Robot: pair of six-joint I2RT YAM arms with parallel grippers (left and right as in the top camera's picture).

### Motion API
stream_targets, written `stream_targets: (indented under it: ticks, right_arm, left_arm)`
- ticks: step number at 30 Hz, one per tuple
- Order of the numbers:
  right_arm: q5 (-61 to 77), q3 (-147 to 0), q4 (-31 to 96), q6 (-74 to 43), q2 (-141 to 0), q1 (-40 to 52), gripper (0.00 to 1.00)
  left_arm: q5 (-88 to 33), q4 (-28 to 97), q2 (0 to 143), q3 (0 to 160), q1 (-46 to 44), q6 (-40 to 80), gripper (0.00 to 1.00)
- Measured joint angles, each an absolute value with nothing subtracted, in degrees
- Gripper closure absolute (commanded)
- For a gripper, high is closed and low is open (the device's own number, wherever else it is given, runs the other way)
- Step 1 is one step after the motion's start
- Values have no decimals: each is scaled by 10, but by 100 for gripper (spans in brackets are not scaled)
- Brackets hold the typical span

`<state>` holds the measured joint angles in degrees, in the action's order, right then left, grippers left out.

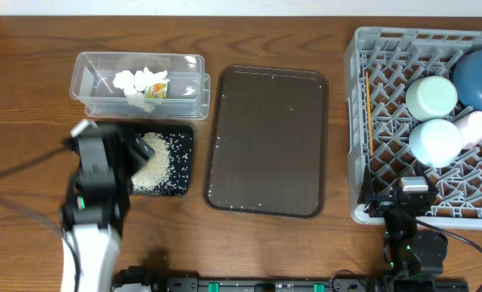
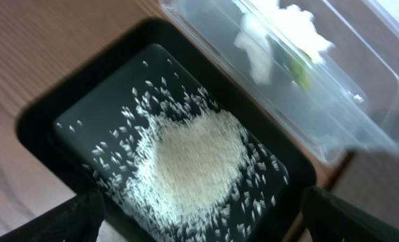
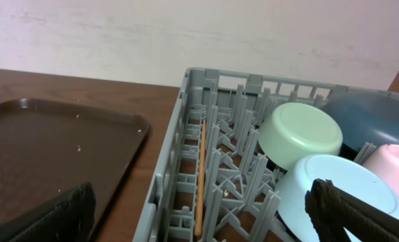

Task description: Sort waste into correct bins and load items into the dishwasher rack

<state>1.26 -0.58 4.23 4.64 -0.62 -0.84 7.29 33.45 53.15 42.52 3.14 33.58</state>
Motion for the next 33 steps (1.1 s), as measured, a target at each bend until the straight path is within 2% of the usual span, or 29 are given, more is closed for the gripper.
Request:
stream_targets:
  ticks: [7,14,18,25,33]
  right_arm:
    - [13,-6,42,47,-6,-8,1]
    - [12,-6,42,47,-6,-8,1]
    - [13,-6,43,47,-6,-8,1]
    - [13,-6,42,47,-6,-8,1]
    - [13,-6,42,46,-6,-8,1]
  left_arm:
    - [78,362,323,312,25,329,5]
    - [79,331,238,299,23,261,5]
    - [71,262,209,251,13,225,5]
    - [19,65,126,119,6,188,5]
    - [-13,-37,68,18,6,179,5]
